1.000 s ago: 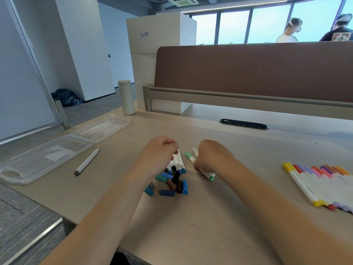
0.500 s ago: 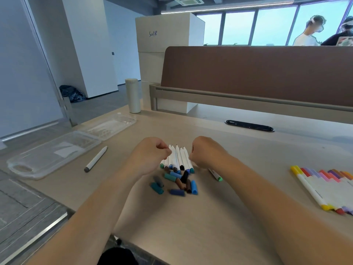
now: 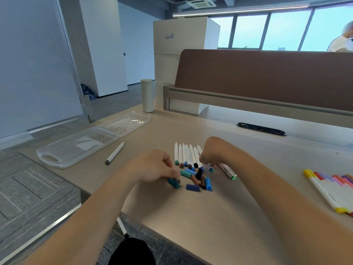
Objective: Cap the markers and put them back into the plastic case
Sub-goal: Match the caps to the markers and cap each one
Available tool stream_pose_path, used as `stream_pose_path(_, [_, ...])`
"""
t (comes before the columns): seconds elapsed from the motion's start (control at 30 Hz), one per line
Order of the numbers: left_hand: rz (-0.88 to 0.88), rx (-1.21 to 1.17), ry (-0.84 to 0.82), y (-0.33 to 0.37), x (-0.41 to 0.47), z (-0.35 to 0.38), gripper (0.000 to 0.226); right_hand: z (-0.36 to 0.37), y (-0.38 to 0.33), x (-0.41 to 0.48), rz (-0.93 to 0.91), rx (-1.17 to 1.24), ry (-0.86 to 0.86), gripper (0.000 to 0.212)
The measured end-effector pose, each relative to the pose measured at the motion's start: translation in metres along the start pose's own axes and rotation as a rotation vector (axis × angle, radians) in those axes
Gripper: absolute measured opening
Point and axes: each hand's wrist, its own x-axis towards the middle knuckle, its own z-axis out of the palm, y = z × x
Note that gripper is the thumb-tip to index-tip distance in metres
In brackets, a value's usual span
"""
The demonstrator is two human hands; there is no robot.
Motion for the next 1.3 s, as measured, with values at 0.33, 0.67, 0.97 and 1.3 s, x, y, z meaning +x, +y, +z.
stream_pose_path(0.33, [0.18,0.13,-0.057,-0.003,-0.007,0.012,0.015,0.002,-0.002,-0.032,-0.089,0.213,0.025,0.024])
stream_pose_path(0.67, [0.094,-0.545,0.218,-0.004,-0.006,0.009,0.012,0.009,0.002,-0.047,-0.251,0.507,0.015,0.014])
stream_pose_path(0.97, [-0.115,-1.288,0.389,0.011,0.01,0.009,0.01,0.017,0.009,-0.055,-0.371,0.726,-0.138,0.017])
stream_pose_path(1.3, [-0.127,-1.324,0.411,0.017,0.02,0.014,0.003,0.017,0.015,-0.058,-0.372,0.691,-0.148,0.011])
